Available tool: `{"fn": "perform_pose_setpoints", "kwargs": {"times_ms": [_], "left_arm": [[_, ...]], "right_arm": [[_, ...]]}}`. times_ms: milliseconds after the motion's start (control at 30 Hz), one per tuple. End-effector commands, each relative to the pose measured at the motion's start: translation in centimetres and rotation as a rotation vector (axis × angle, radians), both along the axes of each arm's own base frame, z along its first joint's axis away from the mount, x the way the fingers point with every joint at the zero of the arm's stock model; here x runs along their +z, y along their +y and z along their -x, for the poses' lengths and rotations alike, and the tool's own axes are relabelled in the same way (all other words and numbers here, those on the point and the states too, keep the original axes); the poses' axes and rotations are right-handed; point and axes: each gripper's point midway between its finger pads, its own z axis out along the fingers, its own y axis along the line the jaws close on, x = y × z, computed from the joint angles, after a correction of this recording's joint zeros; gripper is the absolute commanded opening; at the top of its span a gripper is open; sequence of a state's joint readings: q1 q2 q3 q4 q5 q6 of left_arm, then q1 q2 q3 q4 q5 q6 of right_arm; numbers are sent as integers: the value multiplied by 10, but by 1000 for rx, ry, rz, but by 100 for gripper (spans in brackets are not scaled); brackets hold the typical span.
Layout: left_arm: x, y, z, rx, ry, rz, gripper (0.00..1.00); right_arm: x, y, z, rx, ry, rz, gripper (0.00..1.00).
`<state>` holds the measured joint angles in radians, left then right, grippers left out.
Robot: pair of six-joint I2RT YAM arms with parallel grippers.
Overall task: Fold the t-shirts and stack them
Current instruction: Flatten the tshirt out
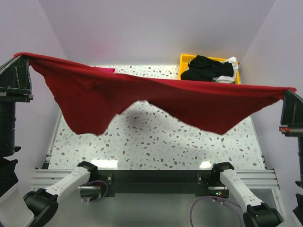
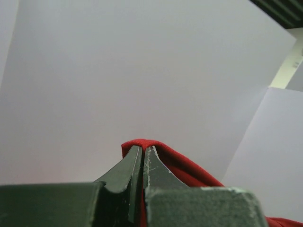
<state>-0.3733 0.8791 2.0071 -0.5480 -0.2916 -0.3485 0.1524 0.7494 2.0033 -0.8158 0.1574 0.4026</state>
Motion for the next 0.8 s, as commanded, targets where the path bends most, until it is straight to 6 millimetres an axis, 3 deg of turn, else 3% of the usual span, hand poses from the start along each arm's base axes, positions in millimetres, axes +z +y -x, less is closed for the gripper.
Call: {"fn": "perform_pose_setpoints", "kwargs": {"times_ms": [0, 67, 133, 167, 233, 267, 333, 367, 400, 433, 467, 500, 533, 567, 600, 633, 700, 733, 767], "left_arm": [[25, -1, 22, -37, -82, -18, 0], [33, 2, 27, -20, -104, -23, 0], [33, 1, 12, 1, -79, -29, 0], [31, 0, 4, 15, -63, -40, 0], [11, -6, -35, 58, 27, -60, 0], [2, -9, -50, 73, 58, -75, 0], [-16, -10, -84, 133, 113, -67, 0], [-49, -19, -117, 151, 197, -99, 0], [-63, -25, -141, 171, 228, -104, 0], [-96, -29, -169, 206, 314, -125, 0], [-115, -33, -187, 223, 360, -145, 0], [-139, -38, -217, 255, 419, -161, 0], [-173, -46, -238, 256, 485, -212, 0], [-183, -50, -256, 254, 473, -215, 0], [-208, -66, -278, 197, 488, -260, 0], [-253, -68, -295, 183, 546, -306, 0], [-292, -82, -329, 129, 552, -322, 0], [-319, -89, -341, 90, 594, -327, 0], [-365, -89, -365, 82, 680, -351, 0]], "right_arm": [[13, -12, 21, -47, -56, -19, 0], [15, -17, 24, -71, -66, -27, 0], [13, -20, 18, -90, -51, -27, 0], [8, -19, 4, -95, -19, -23, 0], [-2, -20, -17, -118, 32, -19, 0], [-19, -18, -42, -129, 101, -8, 0], [-35, -19, -71, -160, 151, -13, 0], [-65, -18, -99, -181, 239, -2, 0], [-83, -16, -121, -194, 294, 1, 0], [-95, -18, -137, -221, 320, -6, 0], [-132, -16, -161, -233, 415, 9, 0], [-146, -13, -181, -234, 438, 8, 0], [-165, -10, -195, -234, 475, 10, 0], [-205, -9, -211, -243, 558, 22, 0], [-221, -6, -228, -242, 573, 23, 0], [-260, -5, -239, -251, 646, 31, 0], [-299, -8, -256, -255, 714, 11, 0], [-320, -8, -274, -249, 744, 0, 0], [-355, -9, -282, -213, 813, -20, 0]]}}
